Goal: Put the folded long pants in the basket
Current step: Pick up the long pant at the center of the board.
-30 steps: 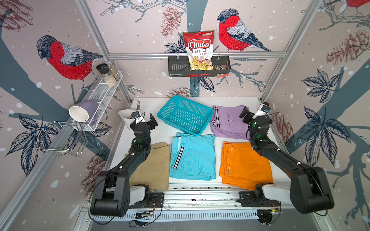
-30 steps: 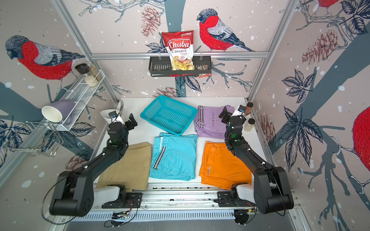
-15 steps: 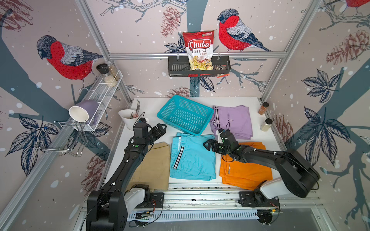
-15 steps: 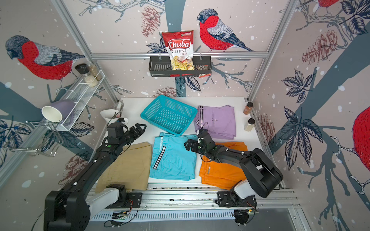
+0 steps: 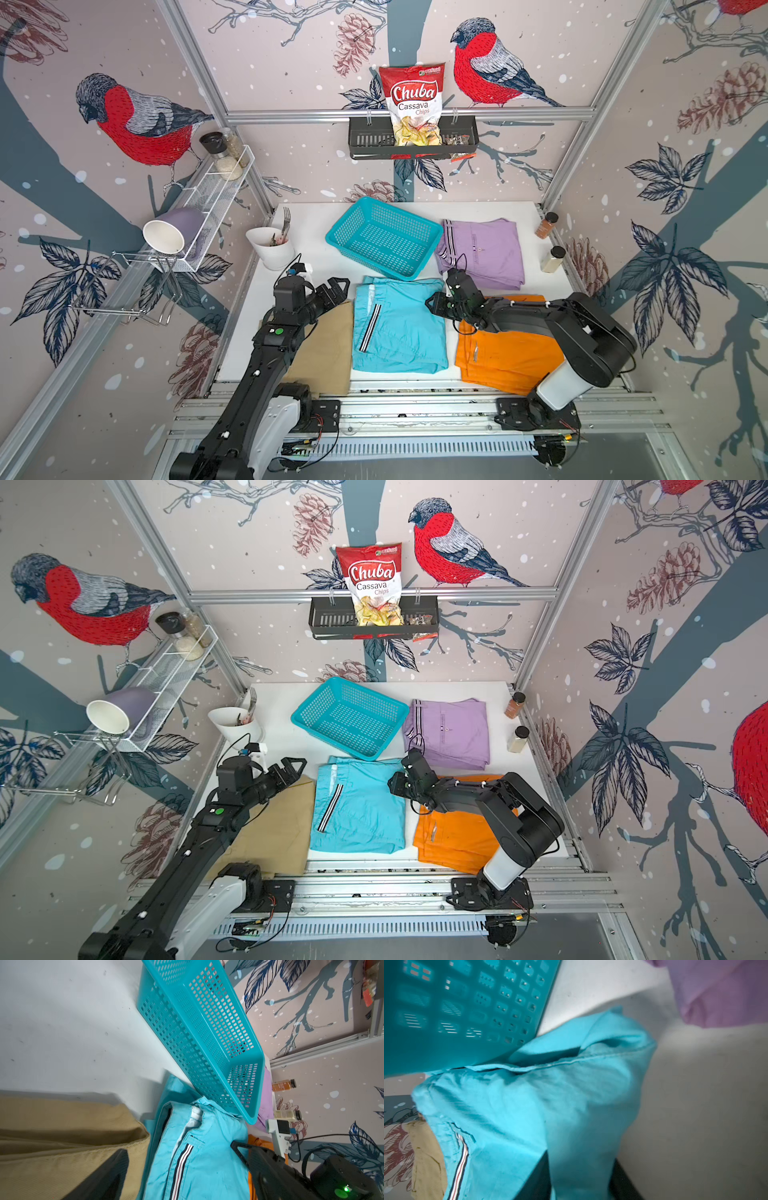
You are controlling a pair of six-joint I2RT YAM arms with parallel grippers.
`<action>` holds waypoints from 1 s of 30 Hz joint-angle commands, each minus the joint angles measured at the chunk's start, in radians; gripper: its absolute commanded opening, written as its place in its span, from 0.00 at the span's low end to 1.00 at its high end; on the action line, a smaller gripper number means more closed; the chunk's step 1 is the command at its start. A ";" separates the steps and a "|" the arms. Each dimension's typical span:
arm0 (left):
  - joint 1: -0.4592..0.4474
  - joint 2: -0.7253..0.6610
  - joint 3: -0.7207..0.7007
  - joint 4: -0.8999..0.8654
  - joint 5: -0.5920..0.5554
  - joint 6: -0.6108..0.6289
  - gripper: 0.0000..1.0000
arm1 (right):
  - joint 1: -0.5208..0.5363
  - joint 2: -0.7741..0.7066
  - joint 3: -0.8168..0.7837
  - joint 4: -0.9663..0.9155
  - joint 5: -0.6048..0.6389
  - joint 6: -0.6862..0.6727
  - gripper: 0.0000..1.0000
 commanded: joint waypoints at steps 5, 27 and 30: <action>-0.100 0.102 -0.025 0.100 0.061 0.013 0.92 | -0.069 -0.080 -0.007 -0.130 0.121 -0.066 0.00; -0.309 0.572 0.056 0.185 -0.004 -0.007 0.95 | -0.063 -0.042 0.034 -0.146 0.099 -0.095 0.00; -0.319 0.618 0.065 0.195 0.007 -0.012 0.95 | -0.057 -0.037 0.039 -0.142 0.094 -0.097 0.00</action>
